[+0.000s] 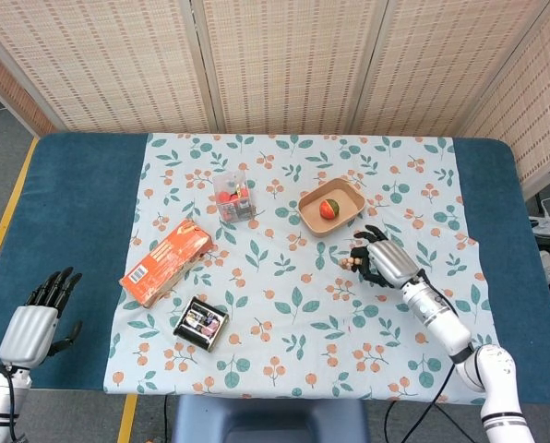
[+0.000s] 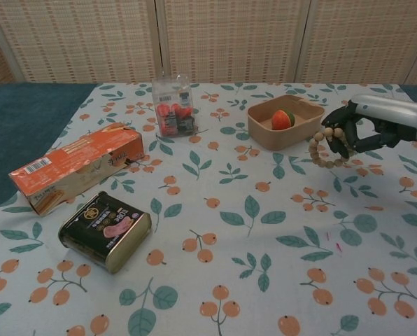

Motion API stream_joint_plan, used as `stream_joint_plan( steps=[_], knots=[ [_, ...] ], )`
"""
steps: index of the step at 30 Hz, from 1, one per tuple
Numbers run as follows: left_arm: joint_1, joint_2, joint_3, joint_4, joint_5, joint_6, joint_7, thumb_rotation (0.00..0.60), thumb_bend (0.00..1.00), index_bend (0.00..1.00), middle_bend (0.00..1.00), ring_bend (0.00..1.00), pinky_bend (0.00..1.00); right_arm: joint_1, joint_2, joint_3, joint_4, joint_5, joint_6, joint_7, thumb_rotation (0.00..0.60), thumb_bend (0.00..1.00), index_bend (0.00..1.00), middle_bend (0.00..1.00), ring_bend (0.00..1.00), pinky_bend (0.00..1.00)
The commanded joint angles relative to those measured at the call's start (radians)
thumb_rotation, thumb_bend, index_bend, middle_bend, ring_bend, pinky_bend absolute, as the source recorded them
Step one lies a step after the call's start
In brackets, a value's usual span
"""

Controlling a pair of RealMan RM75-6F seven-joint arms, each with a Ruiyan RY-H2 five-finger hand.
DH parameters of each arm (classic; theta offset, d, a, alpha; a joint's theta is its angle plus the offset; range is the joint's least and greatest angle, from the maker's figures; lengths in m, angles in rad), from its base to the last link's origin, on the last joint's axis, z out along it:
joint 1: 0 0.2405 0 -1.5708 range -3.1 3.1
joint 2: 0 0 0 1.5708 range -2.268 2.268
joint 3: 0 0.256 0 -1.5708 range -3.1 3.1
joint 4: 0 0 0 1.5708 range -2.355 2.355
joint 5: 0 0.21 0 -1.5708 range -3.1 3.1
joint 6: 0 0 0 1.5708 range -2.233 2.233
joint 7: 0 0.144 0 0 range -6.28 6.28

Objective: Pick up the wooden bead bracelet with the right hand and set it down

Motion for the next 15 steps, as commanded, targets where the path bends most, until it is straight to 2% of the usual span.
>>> stream_joint_plan(
  steps=[1,7,11,12,13,15],
  knots=[
    [0.0,0.0,0.0,-0.001,0.0,0.0,0.002,0.6,0.43,0.0,0.0,0.0,0.19,0.054,-0.017,0.019,0.08,-0.073,-0.095,-0.205,0.6,1.0,0.63,0.65,0.14,0.0],
    [0.003,0.004,-0.001,-0.003,0.001,0.008,-0.004,0.6,0.43,0.0,0.0,0.0,0.19,0.062,0.01,-0.094,0.099,-0.094,-0.068,-0.242,0.6,1.0,0.64,0.66,0.15,0.0],
    [0.004,0.007,-0.001,-0.003,0.004,0.011,-0.009,0.6,0.43,0.0,0.0,0.0,0.19,0.036,0.037,-0.143,0.063,-0.092,-0.06,-0.238,0.6,0.99,0.6,0.66,0.15,0.0],
    [0.005,0.007,-0.001,-0.003,0.004,0.012,-0.01,0.6,0.43,0.0,0.0,0.0,0.19,0.025,0.042,-0.149,0.051,-0.088,-0.058,-0.237,0.592,0.96,0.57,0.65,0.15,0.0],
    [0.005,0.008,-0.001,-0.003,0.004,0.012,-0.012,0.6,0.43,0.0,0.0,0.0,0.19,0.012,0.047,-0.153,0.037,-0.082,-0.057,-0.235,0.557,0.9,0.53,0.64,0.15,0.0],
    [0.005,0.008,-0.001,-0.003,0.005,0.012,-0.014,0.6,0.43,0.0,0.0,0.0,0.19,-0.018,0.062,-0.166,0.001,-0.078,-0.043,-0.23,0.443,0.71,0.43,0.58,0.15,0.0]
  ],
)
